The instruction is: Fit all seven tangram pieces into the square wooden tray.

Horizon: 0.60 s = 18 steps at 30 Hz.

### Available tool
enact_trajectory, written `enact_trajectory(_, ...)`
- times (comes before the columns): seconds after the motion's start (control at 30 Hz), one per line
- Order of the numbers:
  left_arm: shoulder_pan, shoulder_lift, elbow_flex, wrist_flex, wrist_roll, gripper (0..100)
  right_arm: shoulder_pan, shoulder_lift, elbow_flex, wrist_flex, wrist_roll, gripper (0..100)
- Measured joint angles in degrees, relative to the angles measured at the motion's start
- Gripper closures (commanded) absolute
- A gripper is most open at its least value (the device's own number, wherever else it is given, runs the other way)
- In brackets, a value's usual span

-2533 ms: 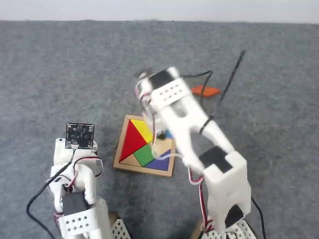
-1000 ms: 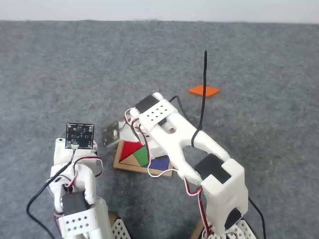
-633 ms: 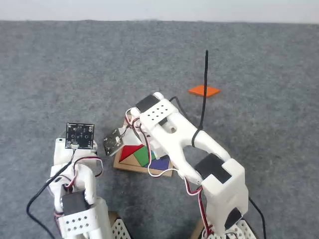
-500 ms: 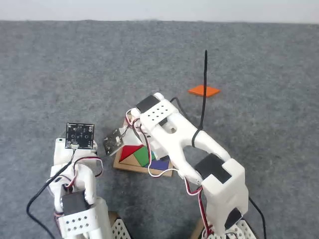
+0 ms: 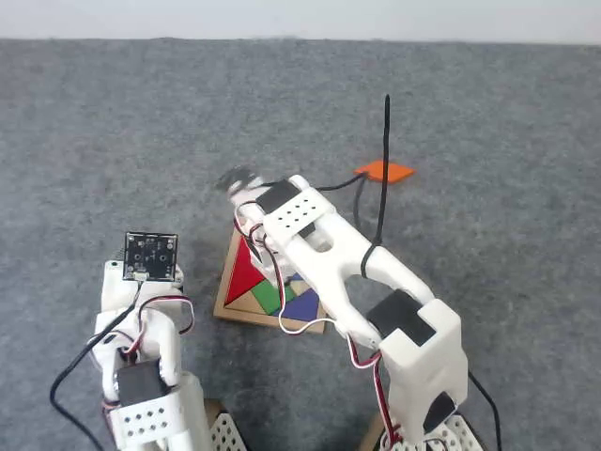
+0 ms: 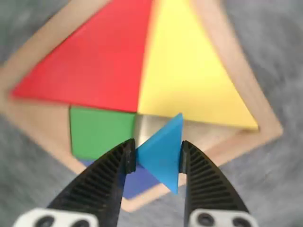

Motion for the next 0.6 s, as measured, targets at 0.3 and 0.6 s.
enact_trajectory(0.3,0.00,0.00,0.00,0.00,0.00,98,-0.88,0.00,0.00,-1.14,-11.69,89.0)
enact_trajectory(0.6,0.00,0.00,0.00,0.00,0.00,98,7.38,-5.98,0.00,2.73,-6.33,89.0)
